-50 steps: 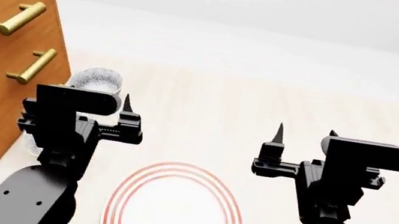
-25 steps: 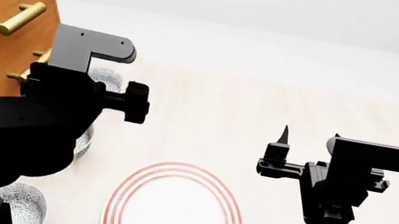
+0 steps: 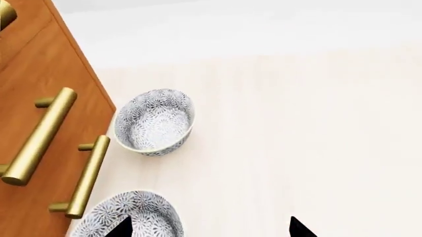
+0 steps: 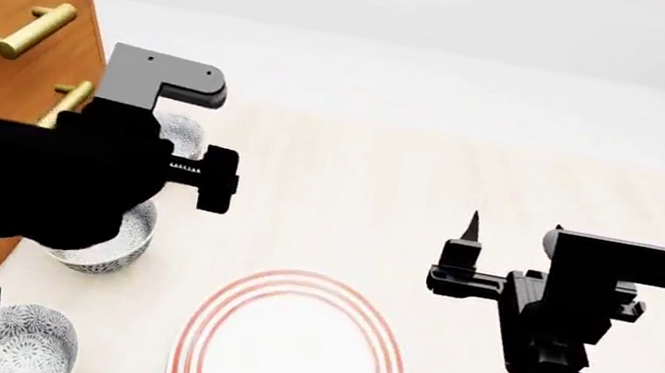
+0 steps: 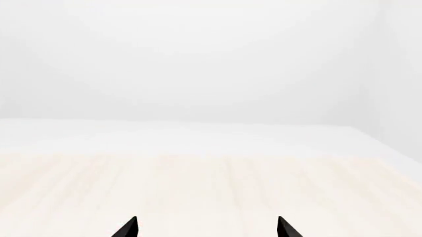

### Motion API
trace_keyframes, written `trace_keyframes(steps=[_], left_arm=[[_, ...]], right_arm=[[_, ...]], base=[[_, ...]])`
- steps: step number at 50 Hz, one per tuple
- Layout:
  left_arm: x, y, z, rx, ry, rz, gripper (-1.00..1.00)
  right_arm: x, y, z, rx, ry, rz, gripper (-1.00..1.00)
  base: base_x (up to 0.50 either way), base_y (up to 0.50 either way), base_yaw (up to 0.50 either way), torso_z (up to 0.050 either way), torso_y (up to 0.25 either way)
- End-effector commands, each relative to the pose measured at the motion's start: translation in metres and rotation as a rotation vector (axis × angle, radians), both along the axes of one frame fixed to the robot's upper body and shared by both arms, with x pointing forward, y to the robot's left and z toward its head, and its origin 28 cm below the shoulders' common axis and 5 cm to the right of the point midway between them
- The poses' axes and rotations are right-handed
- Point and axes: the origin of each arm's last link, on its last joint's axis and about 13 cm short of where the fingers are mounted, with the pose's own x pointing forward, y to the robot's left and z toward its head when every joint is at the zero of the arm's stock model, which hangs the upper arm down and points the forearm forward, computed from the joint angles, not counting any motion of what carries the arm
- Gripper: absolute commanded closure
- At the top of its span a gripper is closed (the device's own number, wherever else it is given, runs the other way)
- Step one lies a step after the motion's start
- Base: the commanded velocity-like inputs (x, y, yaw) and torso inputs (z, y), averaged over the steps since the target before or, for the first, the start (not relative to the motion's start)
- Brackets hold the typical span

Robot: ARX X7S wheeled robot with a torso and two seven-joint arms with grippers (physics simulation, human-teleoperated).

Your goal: Put the bowl in the middle on the plate.

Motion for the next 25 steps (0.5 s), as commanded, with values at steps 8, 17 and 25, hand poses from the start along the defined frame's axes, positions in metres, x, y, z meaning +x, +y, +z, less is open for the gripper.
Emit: trace_keyframes(steps=[8, 17, 25], left_arm=[[0.022, 0.006, -0.033, 0.018, 0.11, 0.042, -1.0], [0.044, 0.011, -0.051, 0.063, 0.149, 0.092, -1.0], [0.054, 0.014, -0.069, 0.088, 0.187, 0.106, -1.0]], right_arm=[[0.001, 0.001, -0.002, -0.003, 0.004, 0.004, -1.0], [0.002, 0.001, -0.003, -0.006, 0.007, 0.005, -1.0], [0.001, -0.001, -0.002, -0.004, 0.004, 0.0, -1.0]], base=[[0.0, 0.0, 0.0, 0.0, 0.0], [0.0, 0.0, 0.0, 0.0, 0.0], [0.0, 0.0, 0.0, 0.0, 0.0]])
